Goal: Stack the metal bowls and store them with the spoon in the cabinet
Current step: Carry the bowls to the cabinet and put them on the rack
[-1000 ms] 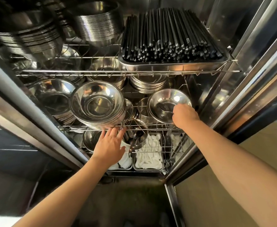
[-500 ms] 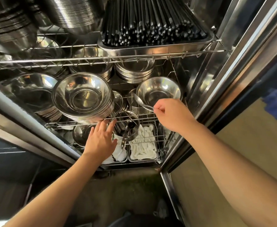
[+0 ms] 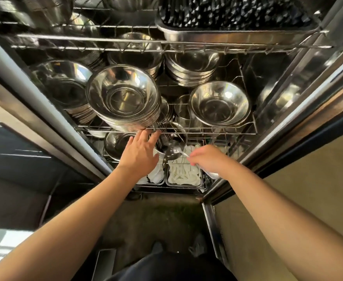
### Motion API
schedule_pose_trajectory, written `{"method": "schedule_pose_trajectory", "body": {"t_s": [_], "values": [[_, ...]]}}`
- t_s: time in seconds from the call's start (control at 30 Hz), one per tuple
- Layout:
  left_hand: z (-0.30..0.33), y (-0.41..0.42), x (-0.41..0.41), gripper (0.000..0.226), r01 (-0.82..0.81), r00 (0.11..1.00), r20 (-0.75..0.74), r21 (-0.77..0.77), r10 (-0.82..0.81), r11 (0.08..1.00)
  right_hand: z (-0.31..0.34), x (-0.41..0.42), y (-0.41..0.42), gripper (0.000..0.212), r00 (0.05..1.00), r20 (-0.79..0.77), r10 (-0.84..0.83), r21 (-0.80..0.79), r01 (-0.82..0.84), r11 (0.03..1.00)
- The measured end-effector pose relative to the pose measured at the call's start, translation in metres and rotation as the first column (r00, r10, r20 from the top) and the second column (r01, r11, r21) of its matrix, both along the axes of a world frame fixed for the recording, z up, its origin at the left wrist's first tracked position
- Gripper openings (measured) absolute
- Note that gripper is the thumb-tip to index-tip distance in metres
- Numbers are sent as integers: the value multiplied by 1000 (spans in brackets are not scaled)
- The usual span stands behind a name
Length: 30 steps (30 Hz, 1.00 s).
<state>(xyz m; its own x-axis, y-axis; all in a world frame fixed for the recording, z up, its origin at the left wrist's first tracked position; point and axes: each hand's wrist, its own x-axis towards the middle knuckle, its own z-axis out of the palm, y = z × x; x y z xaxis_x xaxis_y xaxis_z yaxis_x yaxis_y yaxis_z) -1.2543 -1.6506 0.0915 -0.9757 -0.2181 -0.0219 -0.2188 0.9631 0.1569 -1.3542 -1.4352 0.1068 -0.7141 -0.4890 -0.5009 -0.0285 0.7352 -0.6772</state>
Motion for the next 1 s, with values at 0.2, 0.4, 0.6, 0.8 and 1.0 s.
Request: {"method": "schedule_pose_trajectory", "body": {"t_s": [0.2,0.4,0.6,0.8,1.0], "values": [[2,1,2,80,4,1000,5,19,-4,1000,-47,-15,-36,6,904,288,-316,30,321,947],[1,3,1,79,-14,1000,12,24,13,1000,-76,-38,-60,23,879,292,-377,114,359,926],[2,6,1,79,-33,999,8,38,32,999,-95,-54,-71,37,892,279,-355,70,350,934],[3,8,2,78,-41,999,-4,52,41,998,-102,-60,-78,6,874,297,-385,60,385,921],[5,9,1,78,-47,999,5,54,47,997,-114,-59,-87,18,818,297,-493,91,490,867]]}}
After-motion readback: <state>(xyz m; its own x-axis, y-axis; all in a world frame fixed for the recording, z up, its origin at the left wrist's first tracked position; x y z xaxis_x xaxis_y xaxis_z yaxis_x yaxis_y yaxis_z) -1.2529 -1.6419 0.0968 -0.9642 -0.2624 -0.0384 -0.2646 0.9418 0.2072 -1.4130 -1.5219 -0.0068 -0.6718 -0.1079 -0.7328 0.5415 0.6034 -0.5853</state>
